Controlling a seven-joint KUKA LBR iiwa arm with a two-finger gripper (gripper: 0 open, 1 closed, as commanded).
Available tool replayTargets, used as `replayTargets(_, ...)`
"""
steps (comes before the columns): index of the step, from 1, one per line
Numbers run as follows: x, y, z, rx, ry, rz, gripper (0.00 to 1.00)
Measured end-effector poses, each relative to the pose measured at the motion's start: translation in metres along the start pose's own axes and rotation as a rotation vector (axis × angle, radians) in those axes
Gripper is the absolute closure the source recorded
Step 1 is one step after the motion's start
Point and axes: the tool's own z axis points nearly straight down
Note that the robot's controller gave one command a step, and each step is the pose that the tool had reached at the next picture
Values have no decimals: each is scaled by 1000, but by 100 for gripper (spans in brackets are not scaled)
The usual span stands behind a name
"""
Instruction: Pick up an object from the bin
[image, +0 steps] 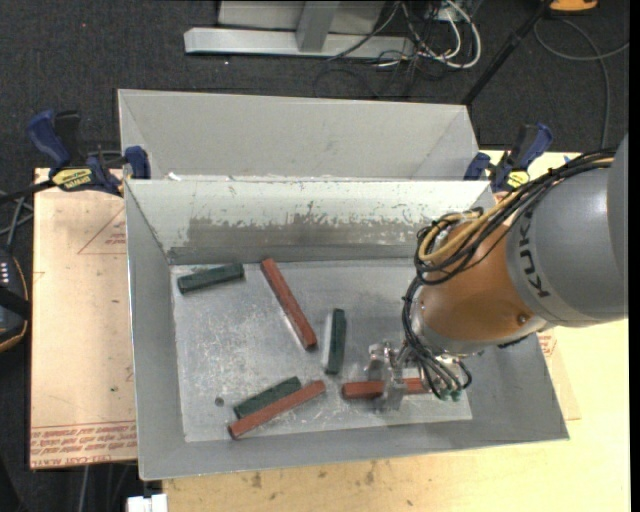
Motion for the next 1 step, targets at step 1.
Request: replayTargets(1,0,0,0,0,0,0,100)
